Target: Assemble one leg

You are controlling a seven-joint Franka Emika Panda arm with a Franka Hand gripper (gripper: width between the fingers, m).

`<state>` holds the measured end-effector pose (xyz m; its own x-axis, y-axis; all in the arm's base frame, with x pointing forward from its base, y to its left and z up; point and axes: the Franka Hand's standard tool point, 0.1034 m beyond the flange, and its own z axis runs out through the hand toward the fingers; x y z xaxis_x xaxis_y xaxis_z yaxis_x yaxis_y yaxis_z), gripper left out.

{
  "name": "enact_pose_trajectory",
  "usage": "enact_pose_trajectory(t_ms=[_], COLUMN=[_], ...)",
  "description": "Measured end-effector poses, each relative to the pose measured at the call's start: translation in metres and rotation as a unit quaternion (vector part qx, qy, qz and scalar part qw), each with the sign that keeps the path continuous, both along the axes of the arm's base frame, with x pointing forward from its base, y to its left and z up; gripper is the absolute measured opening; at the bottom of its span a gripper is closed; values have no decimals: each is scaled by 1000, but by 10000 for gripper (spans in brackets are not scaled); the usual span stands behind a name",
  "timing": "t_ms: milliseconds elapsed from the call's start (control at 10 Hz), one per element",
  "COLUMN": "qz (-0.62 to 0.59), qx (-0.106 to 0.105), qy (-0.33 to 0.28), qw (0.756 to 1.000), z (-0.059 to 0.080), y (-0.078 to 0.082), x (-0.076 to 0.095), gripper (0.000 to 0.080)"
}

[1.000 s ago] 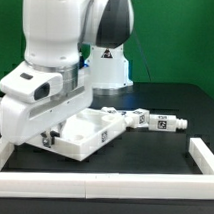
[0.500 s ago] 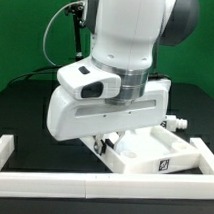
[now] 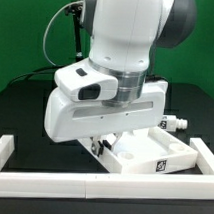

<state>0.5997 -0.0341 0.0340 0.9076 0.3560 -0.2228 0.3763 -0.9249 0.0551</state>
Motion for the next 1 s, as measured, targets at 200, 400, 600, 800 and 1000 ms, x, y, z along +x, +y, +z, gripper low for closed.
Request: enact_pose_trajectory(t_ms=[200,400,600,800,1000], qz=[-122,-207,-222,-220,-219], qx=[-41,-51,-72,-72,-72], qy=[12,29,24,25,24], qw=[992,976,972,972,973], z=[-6,-13,-15,-15,-15], y=[4,12,15,14,15], x=[-3,-4,-4,-4,-4], gripper=[54,58,68,68,258])
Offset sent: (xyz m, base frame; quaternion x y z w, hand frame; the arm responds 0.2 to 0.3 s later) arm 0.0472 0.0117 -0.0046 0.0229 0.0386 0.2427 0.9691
